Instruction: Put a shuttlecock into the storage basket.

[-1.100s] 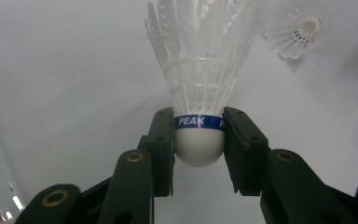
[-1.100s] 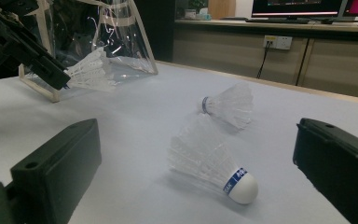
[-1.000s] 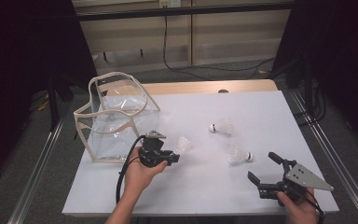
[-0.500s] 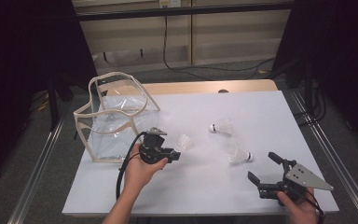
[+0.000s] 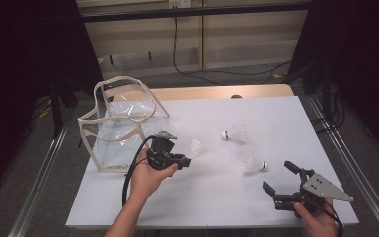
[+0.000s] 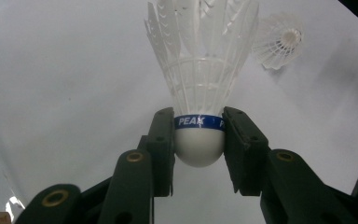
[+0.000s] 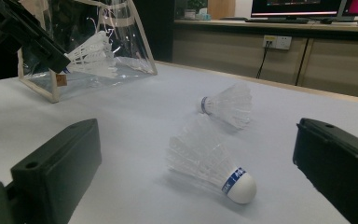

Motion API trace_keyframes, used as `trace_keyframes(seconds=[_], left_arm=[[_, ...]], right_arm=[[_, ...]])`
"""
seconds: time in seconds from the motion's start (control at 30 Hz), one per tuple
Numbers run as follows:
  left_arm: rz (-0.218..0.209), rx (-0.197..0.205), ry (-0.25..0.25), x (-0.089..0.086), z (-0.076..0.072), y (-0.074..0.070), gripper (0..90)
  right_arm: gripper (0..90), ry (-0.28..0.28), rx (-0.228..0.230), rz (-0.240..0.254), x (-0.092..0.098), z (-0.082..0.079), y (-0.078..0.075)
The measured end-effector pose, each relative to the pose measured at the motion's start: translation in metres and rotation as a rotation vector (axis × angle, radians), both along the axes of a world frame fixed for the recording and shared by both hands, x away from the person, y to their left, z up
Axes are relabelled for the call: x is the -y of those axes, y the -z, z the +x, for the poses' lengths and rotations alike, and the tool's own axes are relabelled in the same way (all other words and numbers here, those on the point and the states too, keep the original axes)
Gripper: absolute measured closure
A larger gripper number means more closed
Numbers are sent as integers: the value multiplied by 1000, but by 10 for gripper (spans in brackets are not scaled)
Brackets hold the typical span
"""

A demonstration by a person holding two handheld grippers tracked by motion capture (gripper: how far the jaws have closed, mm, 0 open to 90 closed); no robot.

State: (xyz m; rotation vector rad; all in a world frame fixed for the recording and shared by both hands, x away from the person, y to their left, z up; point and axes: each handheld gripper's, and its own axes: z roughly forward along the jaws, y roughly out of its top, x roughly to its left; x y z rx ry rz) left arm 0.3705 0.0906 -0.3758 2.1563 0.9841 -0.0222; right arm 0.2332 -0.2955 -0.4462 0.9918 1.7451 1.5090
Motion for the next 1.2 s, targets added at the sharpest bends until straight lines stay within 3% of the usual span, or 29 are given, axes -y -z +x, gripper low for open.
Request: trace_keyframes(seconds=[1.2], left_arm=[[32,-6,16,-9,13,-27,656]], right_arm=[[6,0,2,0,0,-1,0]])
